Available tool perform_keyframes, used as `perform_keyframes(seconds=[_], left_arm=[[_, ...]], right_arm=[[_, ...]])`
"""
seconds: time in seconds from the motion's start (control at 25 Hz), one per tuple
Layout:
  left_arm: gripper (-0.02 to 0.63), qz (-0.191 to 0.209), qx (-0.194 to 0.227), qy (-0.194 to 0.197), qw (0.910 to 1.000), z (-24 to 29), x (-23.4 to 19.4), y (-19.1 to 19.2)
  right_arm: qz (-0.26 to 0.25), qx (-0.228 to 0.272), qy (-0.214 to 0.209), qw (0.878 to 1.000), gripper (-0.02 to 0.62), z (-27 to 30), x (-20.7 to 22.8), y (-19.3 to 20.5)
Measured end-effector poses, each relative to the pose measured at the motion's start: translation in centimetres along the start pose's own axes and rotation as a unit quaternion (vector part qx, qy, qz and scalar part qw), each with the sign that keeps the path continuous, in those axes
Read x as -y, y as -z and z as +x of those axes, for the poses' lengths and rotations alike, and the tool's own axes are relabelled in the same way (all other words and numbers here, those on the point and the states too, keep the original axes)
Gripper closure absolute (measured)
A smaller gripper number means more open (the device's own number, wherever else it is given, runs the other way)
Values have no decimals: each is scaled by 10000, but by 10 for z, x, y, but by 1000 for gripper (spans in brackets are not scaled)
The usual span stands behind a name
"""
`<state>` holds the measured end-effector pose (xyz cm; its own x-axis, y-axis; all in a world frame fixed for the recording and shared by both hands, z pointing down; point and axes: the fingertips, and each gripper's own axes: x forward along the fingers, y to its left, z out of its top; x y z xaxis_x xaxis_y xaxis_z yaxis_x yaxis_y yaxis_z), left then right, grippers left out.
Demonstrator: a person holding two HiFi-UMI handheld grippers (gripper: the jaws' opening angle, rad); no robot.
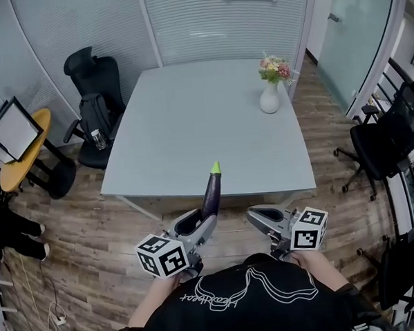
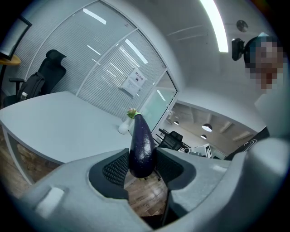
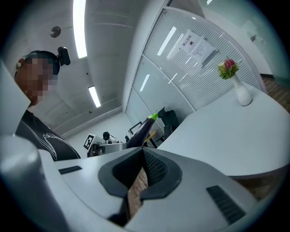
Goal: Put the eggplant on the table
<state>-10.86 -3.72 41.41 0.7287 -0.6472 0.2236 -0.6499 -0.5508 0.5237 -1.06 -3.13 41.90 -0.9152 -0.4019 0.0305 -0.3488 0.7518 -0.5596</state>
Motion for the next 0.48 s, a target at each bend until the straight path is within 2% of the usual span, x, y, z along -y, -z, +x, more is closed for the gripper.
perform_keyframes(seconds=[0.48], left_arm=[[413, 8, 75, -214, 9997, 23, -32, -27]], right_arm=[[80, 101, -125, 9998, 589, 22, 38, -30]])
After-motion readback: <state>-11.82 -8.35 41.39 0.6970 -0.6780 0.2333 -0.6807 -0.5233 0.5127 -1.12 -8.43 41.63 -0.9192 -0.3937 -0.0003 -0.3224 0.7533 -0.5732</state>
